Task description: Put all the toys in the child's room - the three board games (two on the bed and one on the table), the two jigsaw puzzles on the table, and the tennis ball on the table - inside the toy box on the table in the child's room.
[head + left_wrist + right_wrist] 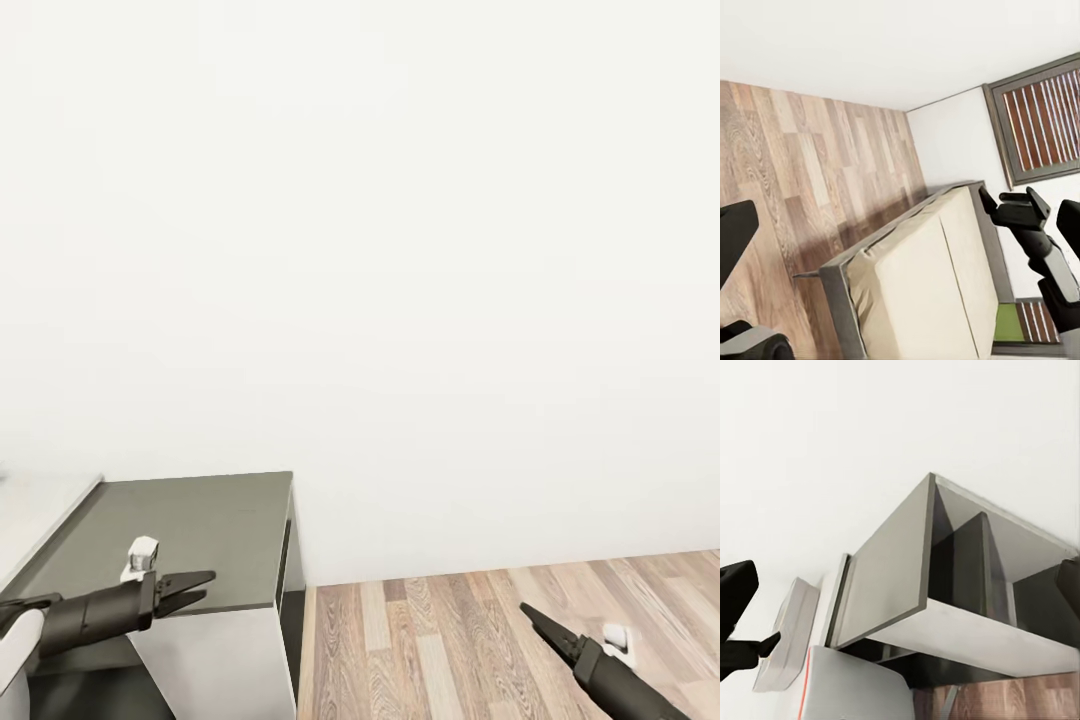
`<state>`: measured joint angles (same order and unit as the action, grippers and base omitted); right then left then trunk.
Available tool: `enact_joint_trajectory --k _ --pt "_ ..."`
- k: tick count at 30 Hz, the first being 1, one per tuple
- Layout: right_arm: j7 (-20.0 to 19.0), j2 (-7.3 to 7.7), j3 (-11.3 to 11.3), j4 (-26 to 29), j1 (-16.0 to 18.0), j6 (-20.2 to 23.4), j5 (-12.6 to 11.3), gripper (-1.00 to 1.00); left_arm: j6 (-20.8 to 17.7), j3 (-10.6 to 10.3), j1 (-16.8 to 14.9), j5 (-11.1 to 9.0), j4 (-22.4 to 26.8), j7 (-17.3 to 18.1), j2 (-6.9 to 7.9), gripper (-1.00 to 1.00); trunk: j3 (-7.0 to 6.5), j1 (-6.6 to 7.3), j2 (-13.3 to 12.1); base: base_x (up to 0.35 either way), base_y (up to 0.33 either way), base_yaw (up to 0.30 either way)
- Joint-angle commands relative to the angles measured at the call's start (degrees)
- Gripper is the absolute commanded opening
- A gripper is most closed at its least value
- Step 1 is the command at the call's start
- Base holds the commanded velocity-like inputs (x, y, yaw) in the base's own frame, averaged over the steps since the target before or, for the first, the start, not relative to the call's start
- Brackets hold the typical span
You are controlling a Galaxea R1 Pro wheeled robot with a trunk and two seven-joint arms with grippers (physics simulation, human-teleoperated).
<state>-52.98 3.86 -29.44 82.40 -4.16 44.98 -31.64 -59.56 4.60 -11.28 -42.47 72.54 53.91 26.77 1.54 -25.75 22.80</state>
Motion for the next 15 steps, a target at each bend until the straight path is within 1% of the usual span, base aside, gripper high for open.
enact_joint_trajectory --k 1,7,12,14,15 --pt "0.3 0.01 0.3 0.0 0.0 0.3 -0.2 1.0 -0.2 0.0 0.0 0.5 -0.1 0.2 -0.01 1.0 0.12 -0.04 0.1 0.0 0.0 0.0" --pt "2.3 0.01 2.2 -0.1 0.0 0.3 -0.2 1.0 0.0 0.1 0.0 2.5 -0.7 0.1 -0.05 1.0 0.12 -0.04 0.1 0.0 0.0 0.0" --pt "3.9 0.0 3.8 -0.5 0.0 0.2 -0.1 1.0 1.5 0.1 0.0 4.1 -1.3 0.0 -0.05 1.0 0.12 -0.04 0.1 0.0 0.0 0.0" --pt "4.5 0.01 4.3 -0.9 0.0 0.2 0.3 1.0 1.9 0.1 0.1 4.8 -2.0 0.0 -0.05 1.0 0.12 -0.04 0.1 0.0 0.0 0.0" --pt "23.1 -0.02 4.3 -1.2 0.0 0.1 1.2 1.0 2.0 0.0 0.1 10.0 -3.1 -0.1 -0.05 1.0 0.12 -0.04 0.1 0.0 0.0 0.0"
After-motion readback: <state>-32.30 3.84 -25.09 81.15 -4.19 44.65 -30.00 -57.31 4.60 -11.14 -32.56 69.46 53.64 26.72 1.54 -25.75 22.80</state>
